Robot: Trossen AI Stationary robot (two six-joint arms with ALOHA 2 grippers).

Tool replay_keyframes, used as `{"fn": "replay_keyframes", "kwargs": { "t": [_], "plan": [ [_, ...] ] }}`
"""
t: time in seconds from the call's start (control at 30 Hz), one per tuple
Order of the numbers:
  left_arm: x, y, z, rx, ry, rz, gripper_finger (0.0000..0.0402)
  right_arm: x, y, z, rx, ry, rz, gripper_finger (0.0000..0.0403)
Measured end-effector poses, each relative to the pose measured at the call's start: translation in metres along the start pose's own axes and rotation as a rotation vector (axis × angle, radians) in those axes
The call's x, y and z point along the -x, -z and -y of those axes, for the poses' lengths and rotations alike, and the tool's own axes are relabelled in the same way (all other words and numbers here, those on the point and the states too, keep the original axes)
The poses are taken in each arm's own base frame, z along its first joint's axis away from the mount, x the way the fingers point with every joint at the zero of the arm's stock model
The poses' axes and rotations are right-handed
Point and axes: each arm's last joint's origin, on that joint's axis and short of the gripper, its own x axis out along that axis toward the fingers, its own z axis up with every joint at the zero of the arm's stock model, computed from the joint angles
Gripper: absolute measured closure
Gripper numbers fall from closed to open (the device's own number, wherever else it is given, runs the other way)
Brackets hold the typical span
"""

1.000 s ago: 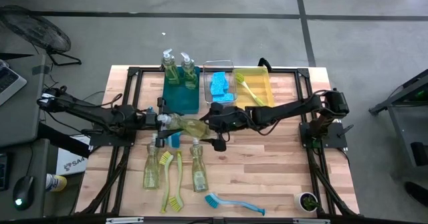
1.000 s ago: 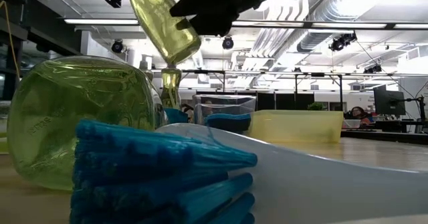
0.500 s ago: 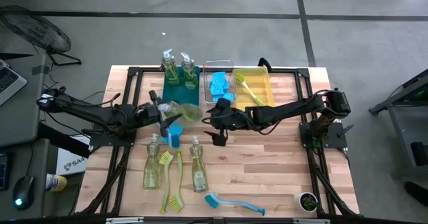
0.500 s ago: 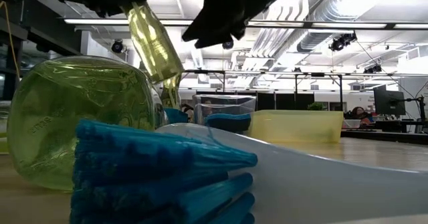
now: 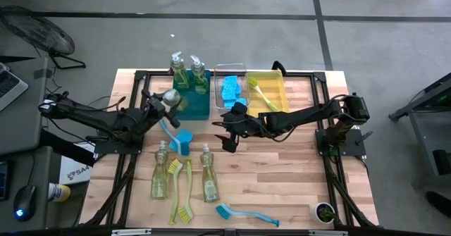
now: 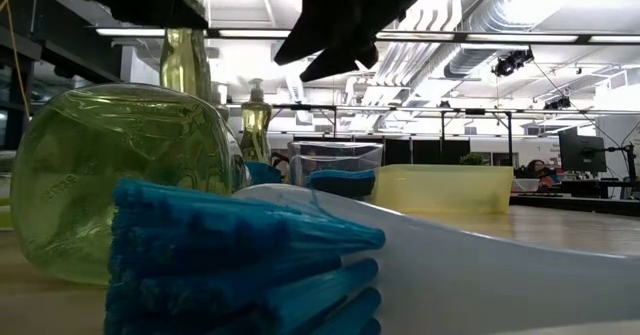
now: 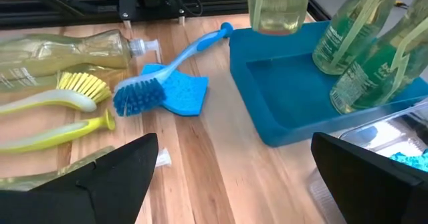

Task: Pick & Place Kitchen Sink Supplies
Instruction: Put the dishwashing liquid into the blue bin

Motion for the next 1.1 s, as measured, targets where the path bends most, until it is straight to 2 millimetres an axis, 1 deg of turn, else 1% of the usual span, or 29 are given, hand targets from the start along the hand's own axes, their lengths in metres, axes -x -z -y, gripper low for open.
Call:
{"fn": "replay_keyframes", "kwargs": {
  "t": [0.13,0.27,0.47,0.67,0.8,1.1],
  "plan": [
    [-0.004,-0.014,-0.003,-0.015,-0.012,-0.016,0.0205,0.0,0.0,0.0,-0.013,0.0,0.005,0.0016],
    [-0.016,-0.016,-0.007,-0.016,-0.044,-0.05,0.0205,0.0,-0.001,0.0,-0.027,-0.001,0.007,0.0016],
    [-0.044,0.0,-0.015,0.051,-0.061,-0.128,0.0205,-0.002,0.002,-0.001,-0.036,-0.001,-0.001,0.0015],
    [-0.071,0.016,-0.027,0.135,-0.133,-0.198,0.0206,-0.014,0.011,-0.003,-0.024,0.008,-0.037,0.0015],
    [-0.085,0.025,-0.035,0.189,-0.159,-0.233,0.0206,-0.019,0.016,-0.004,-0.019,0.013,-0.049,0.0015],
    [-0.108,0.044,-0.045,0.24,-0.249,-0.292,0.0206,-0.019,0.013,-0.005,-0.048,0.055,-0.016,0.0015]
  ]
}}
